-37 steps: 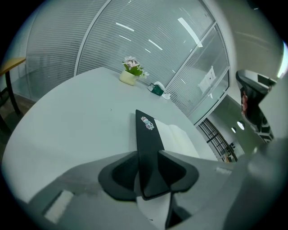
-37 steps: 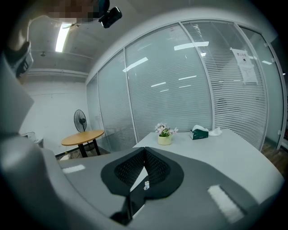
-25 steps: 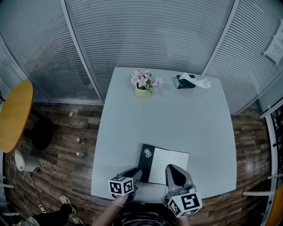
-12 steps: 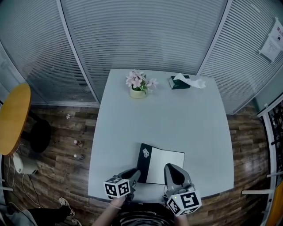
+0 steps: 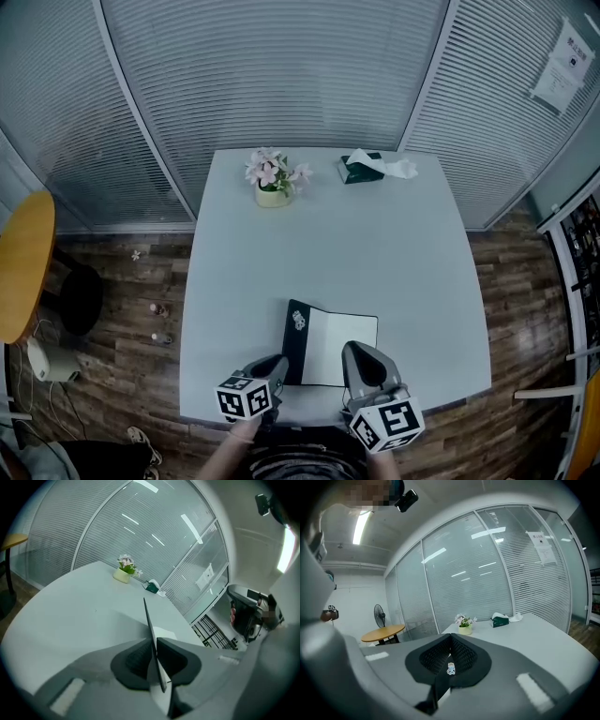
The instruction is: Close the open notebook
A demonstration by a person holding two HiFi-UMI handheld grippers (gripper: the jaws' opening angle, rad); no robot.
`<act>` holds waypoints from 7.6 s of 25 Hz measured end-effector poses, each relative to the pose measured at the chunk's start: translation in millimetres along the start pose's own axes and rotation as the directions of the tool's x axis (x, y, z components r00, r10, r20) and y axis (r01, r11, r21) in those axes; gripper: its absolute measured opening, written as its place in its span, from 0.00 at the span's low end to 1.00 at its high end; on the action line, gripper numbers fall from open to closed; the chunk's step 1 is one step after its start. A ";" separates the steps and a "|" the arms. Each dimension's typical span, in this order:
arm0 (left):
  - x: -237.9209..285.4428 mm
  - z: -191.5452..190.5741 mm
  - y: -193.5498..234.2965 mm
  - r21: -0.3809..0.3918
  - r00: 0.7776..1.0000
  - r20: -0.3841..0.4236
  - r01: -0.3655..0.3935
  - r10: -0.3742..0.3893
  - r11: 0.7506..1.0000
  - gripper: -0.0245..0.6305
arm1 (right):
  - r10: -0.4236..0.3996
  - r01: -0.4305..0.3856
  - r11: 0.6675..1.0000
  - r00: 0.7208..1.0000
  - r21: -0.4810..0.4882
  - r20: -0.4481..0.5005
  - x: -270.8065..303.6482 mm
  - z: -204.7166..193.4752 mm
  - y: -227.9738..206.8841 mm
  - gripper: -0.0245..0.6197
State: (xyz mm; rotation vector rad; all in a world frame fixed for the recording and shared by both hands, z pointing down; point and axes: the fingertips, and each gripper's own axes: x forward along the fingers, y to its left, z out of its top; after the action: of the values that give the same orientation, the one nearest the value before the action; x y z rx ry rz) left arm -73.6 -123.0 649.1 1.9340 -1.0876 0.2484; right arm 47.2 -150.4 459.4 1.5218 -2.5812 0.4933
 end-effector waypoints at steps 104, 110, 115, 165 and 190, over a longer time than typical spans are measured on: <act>170.3 -103.6 -153.7 0.233 0.962 -0.267 0.000 0.064 0.972 0.19 | -0.116 0.116 0.993 0.993 0.002 -0.021 -104.7 -17.4 -131.5 0.04; 177.8 -119.2 -155.4 0.249 0.957 -0.283 0.004 0.069 0.968 0.26 | -0.110 0.110 0.994 0.993 -0.005 -0.034 -105.5 -20.4 -129.1 0.04; 181.0 -119.3 -149.7 0.217 0.955 -0.291 0.013 0.052 0.976 0.21 | -0.119 0.119 0.993 0.992 -0.009 -0.030 -104.4 -19.4 -130.0 0.04; 2.4 70.5 -215.0 0.570 0.956 0.210 0.051 -0.206 0.820 0.04 | 0.096 -0.096 0.992 0.995 -0.077 -0.001 -45.8 6.1 -40.0 0.04; -46.0 123.7 -247.5 0.648 0.907 0.360 -0.073 -0.221 0.758 0.04 | 0.158 -0.143 0.976 0.984 -0.166 0.084 -54.5 56.2 -18.2 0.04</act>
State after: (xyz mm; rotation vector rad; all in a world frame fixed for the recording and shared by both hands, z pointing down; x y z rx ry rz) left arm 61.0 -133.8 403.3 2.7563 -1.3052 0.1818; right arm 94.1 -131.6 396.9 1.3379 -2.7482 0.2238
